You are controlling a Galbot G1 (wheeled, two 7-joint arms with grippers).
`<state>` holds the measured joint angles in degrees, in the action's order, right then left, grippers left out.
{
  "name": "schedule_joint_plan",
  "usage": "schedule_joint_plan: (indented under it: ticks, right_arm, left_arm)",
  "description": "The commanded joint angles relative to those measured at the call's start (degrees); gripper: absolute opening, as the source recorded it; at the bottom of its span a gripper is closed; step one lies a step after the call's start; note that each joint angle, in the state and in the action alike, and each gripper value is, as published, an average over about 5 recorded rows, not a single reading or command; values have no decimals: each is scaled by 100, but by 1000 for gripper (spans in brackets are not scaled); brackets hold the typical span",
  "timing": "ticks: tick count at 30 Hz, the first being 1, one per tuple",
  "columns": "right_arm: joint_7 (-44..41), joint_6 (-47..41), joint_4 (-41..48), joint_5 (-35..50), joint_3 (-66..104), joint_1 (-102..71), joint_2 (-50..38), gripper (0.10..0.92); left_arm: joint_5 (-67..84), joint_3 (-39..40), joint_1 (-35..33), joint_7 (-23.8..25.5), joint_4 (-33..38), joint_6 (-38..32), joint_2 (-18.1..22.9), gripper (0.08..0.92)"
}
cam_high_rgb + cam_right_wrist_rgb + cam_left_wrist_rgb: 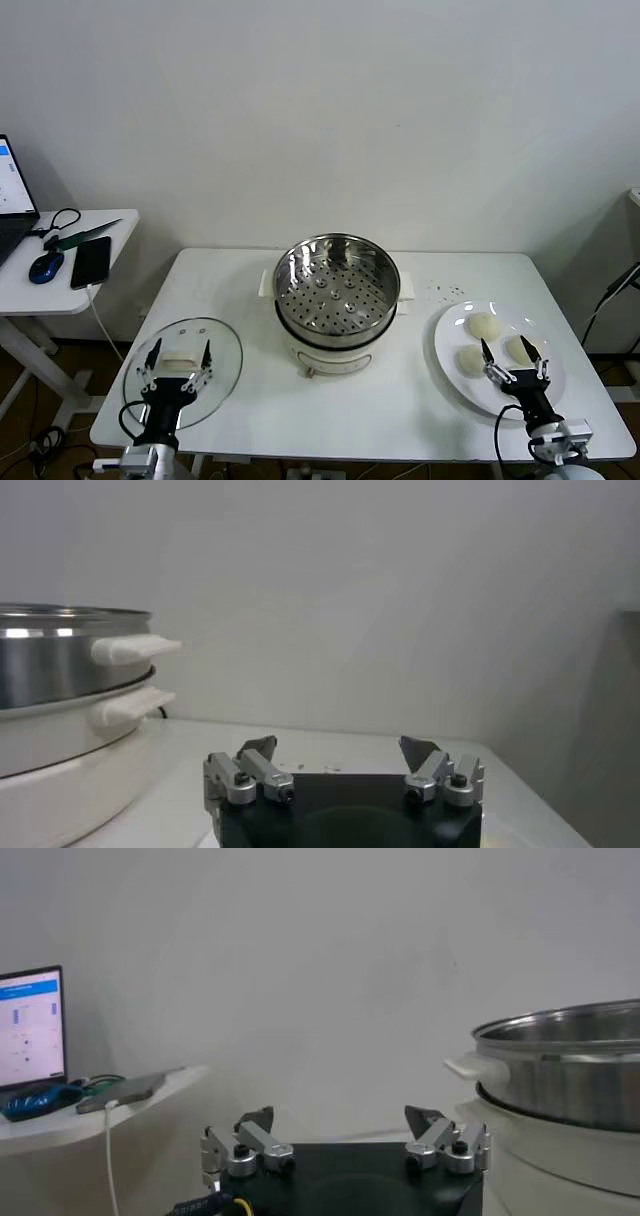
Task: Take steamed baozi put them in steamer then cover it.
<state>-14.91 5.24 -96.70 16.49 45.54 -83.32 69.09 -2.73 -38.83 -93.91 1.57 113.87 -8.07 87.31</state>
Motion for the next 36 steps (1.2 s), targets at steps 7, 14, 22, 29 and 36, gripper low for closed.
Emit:
schedule_joint_plan:
  ticks: [7, 14, 22, 29, 36]
  right_arm:
    - [-2686, -1126, 624, -1247, -216, 1067, -2554, 823]
    - [-4157, -1378, 1338, -1889, -876, 1676, -3875, 823]
    - [-4662, -1131, 2232, -2401, -3022, 3747, -4530, 823]
    - [-5002, -978, 2946, -2410, -5801, 6209, -4346, 823]
    - [-5124, -872, 3479, -2489, -7382, 7396, -3905, 823]
  left_arm:
    - [2, -2, -53, -6, 23, 3, -97, 823]
    - [70, 10, -125, 7, 61, -41, -162, 823]
    - [585, 11, -74, -48, 181, 211, -140, 823]
    - [615, 14, -47, -85, 77, 244, -140, 823]
    - [583, -35, -34, -82, 50, 281, -158, 823]
